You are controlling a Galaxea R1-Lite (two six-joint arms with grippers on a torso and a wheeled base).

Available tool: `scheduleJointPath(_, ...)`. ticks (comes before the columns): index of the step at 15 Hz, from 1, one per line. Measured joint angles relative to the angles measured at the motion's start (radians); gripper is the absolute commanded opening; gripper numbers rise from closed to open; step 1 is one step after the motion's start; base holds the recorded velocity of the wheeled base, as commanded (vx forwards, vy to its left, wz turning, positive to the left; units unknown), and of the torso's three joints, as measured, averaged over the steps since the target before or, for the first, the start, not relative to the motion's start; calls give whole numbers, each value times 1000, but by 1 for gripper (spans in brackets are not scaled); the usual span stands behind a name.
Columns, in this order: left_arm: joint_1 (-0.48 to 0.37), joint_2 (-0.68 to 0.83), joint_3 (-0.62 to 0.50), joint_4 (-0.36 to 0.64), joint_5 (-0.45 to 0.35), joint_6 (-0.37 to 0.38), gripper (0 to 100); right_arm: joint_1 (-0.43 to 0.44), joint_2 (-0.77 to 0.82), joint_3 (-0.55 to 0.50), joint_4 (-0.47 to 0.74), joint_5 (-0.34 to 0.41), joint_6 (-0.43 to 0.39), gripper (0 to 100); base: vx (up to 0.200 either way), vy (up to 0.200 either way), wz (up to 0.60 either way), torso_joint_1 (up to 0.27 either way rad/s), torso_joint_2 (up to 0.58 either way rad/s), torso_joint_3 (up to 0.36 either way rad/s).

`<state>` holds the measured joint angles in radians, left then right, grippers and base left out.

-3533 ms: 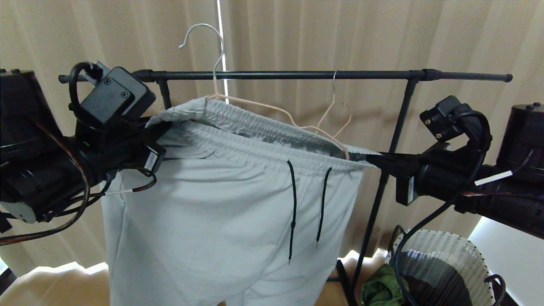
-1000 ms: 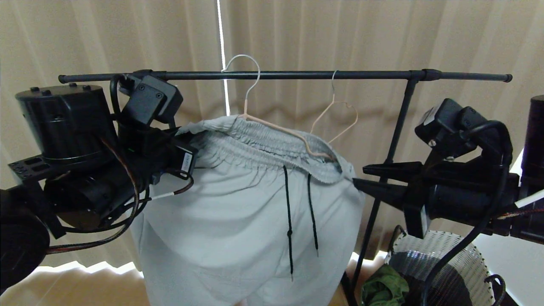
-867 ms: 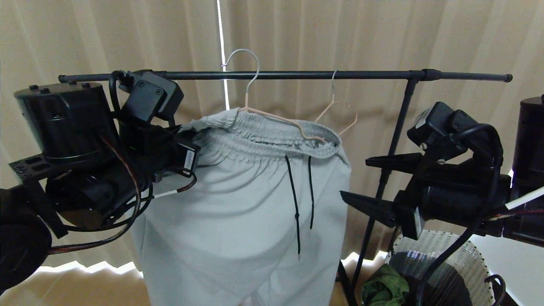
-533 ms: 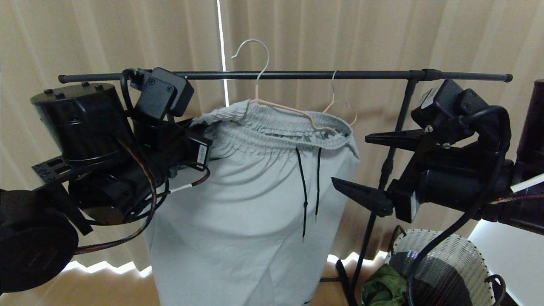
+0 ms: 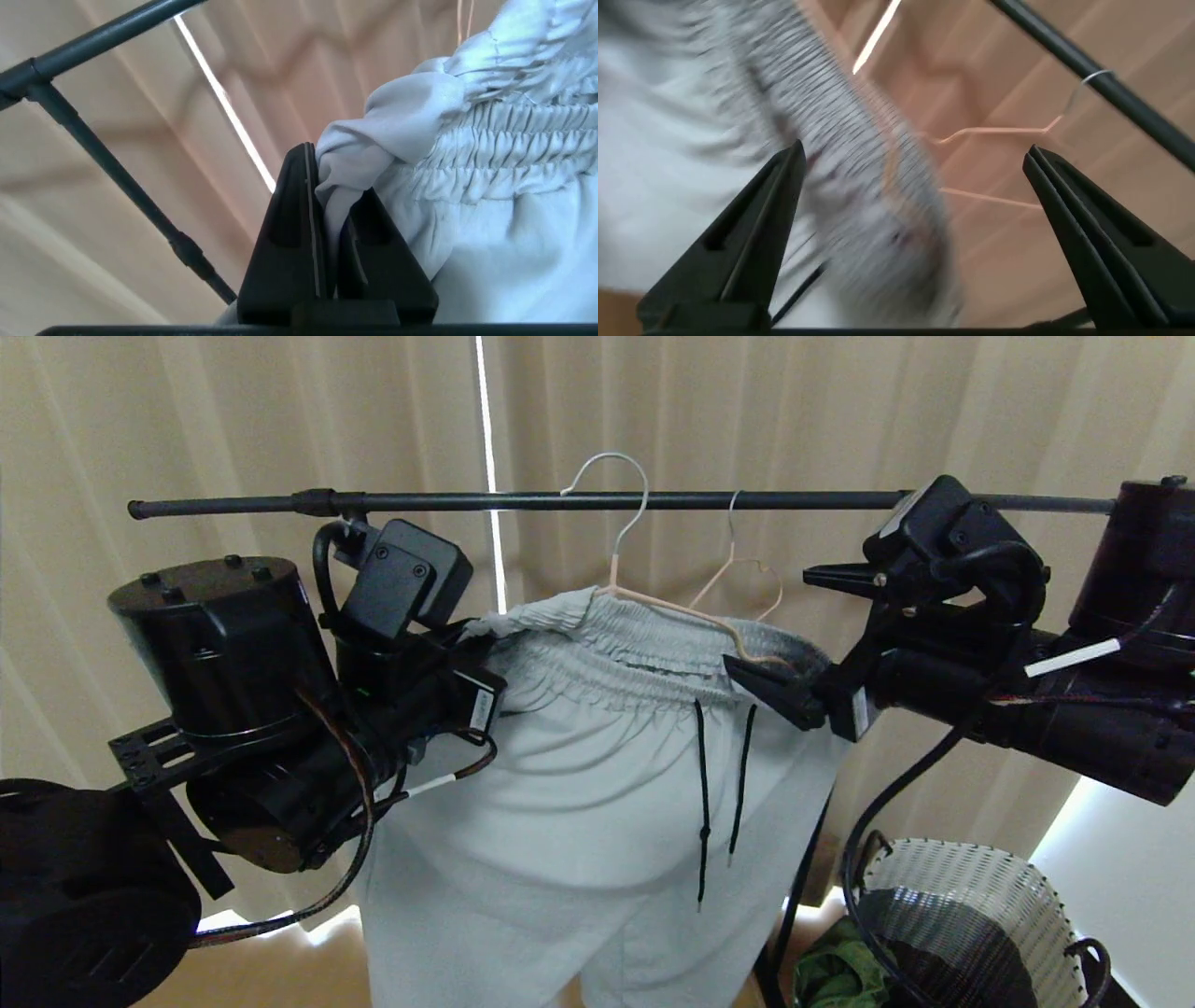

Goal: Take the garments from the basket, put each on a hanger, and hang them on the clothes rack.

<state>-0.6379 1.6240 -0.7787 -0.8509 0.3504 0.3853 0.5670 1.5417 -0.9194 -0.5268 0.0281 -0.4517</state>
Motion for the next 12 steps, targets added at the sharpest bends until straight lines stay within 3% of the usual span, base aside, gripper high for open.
scheduleJointPath(6, -18, -11, 37, -3, -65, 1, 0, -28, 84, -66, -10, 0, -9, 100, 0, 0, 0, 0, 0, 0)
scheduleJointPath(10, -35, -44, 66, -3, -154, 0, 0, -28, 108, -72, -13, 2, -34, 100, 0, 0, 0, 0, 0, 0)
scheduleJointPath(12, -35, -56, 71, -3, -158, -3, 0, -27, 114, -67, -16, 3, -34, 100, 0, 0, 0, 0, 0, 0)
